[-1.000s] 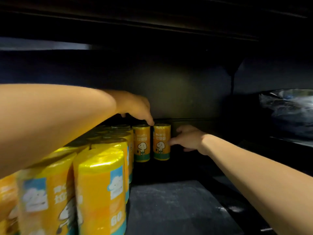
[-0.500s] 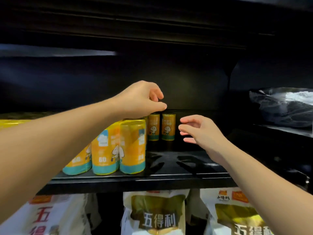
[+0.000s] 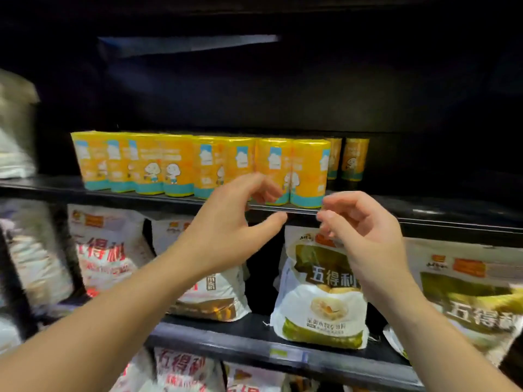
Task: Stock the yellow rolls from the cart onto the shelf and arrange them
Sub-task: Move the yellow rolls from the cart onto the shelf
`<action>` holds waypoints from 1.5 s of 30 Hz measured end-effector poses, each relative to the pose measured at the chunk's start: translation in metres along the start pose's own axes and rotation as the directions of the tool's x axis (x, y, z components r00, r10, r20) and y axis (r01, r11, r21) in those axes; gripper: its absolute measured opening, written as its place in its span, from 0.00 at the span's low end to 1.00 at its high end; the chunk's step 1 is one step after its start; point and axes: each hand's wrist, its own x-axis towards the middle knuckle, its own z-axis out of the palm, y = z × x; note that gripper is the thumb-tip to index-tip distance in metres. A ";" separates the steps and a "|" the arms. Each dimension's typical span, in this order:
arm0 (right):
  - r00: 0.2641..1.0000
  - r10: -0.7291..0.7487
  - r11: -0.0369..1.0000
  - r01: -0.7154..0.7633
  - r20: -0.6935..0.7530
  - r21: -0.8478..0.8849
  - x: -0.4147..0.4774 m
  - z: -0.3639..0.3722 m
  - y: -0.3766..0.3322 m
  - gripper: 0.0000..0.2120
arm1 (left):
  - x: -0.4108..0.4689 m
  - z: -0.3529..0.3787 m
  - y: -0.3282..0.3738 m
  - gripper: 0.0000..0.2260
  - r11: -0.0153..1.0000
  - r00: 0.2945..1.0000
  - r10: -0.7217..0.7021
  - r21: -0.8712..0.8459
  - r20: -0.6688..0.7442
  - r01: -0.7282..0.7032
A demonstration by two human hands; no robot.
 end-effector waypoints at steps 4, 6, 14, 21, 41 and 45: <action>0.997 0.015 0.997 -0.021 0.076 0.077 -0.026 0.055 0.016 0.10 | -0.047 -0.019 -0.030 0.07 0.994 0.993 -0.111 -0.015 -0.043 0.111; 0.991 0.019 0.996 -0.031 0.136 0.082 -0.035 0.085 0.022 0.10 | -0.070 -0.031 -0.049 0.08 0.986 0.984 -0.169 0.006 -0.053 0.169; 0.924 0.111 0.978 -0.168 0.365 0.127 -0.072 0.237 0.048 0.07 | -0.172 -0.105 -0.141 0.07 0.903 0.900 -0.421 0.044 -0.112 0.427; 0.837 0.181 0.936 -0.308 0.516 0.172 -0.108 0.407 0.058 0.07 | -0.270 -0.203 -0.239 0.06 0.781 0.781 -0.596 0.090 -0.186 0.617; 0.460 0.288 0.862 -0.506 0.840 -0.019 -0.227 0.723 0.130 0.09 | -0.535 -0.336 -0.385 0.05 0.242 0.174 -0.894 -0.120 -0.412 0.963; 0.292 0.335 0.865 -0.472 0.896 -0.170 -0.252 0.766 0.169 0.07 | -0.577 -0.332 -0.416 0.06 0.131 0.031 -0.924 -0.240 -0.381 0.962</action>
